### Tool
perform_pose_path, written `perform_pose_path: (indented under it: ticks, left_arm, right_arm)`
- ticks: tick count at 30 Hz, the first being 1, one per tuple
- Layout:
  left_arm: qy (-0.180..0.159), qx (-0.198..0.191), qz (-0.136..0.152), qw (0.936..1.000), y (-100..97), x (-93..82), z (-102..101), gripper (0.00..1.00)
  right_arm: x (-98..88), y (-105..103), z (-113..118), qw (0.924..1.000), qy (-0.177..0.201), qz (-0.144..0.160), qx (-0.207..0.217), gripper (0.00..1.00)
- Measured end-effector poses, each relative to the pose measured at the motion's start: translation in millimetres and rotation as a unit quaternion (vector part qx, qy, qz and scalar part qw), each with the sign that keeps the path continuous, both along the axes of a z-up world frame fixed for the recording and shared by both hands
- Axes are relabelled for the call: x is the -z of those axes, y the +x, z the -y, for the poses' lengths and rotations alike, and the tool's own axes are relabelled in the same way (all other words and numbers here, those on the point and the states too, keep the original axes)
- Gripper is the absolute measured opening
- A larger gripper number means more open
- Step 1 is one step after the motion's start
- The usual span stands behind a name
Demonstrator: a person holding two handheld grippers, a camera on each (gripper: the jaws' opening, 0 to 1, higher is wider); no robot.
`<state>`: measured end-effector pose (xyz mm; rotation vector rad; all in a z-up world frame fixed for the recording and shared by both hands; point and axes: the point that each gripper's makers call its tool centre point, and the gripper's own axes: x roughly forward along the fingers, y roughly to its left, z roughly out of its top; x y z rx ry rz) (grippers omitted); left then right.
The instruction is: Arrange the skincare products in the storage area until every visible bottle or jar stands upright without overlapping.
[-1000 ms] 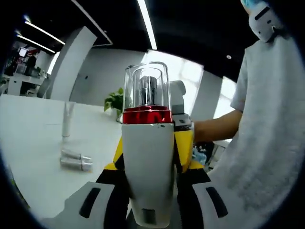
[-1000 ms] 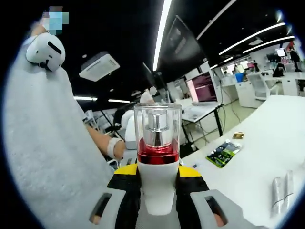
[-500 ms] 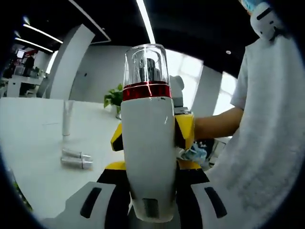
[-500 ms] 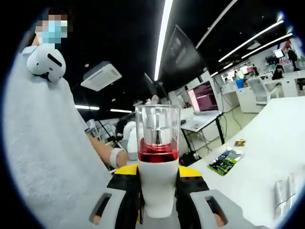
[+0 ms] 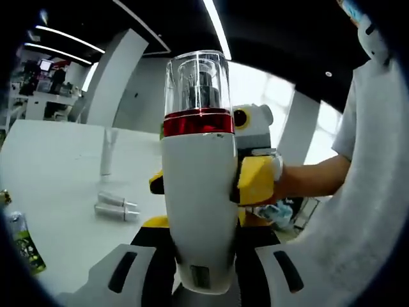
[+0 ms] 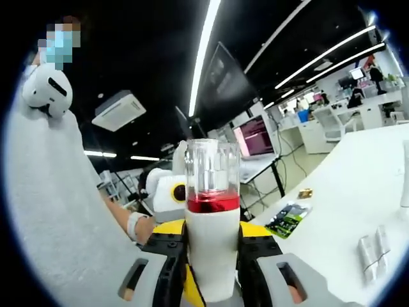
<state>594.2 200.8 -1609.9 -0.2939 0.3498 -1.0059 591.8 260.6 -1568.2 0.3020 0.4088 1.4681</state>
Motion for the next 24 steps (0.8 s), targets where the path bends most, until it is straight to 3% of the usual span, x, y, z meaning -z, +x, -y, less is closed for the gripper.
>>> perform_pose_path:
  ticks: [4,9,12,14,24]
  left_arm:
    - [0.039,-0.036,0.002,0.9986,9.4,5.5,-9,0.30]
    - [0.103,-0.069,0.009,0.9922,17.6,17.0,-16,0.30]
    - [0.109,-0.072,0.006,0.9914,18.4,17.7,-13,0.30]
    - [0.141,-0.077,0.029,0.9866,19.1,18.9,-17,0.30]
    - [0.132,-0.071,0.051,0.9873,18.2,18.9,-11,0.31]
  right_arm:
    - [3.1,8,-3,0.9988,-0.015,0.002,0.046,0.28]
    - [13.7,18,-5,0.9920,-0.059,-0.001,0.111,0.30]
    - [16.7,20,-6,0.9890,-0.071,-0.003,0.130,0.30]
    - [16.8,20,-5,0.9885,-0.073,-0.007,0.132,0.30]
    - [16.5,18,1,0.9854,-0.086,0.023,0.145,0.28]
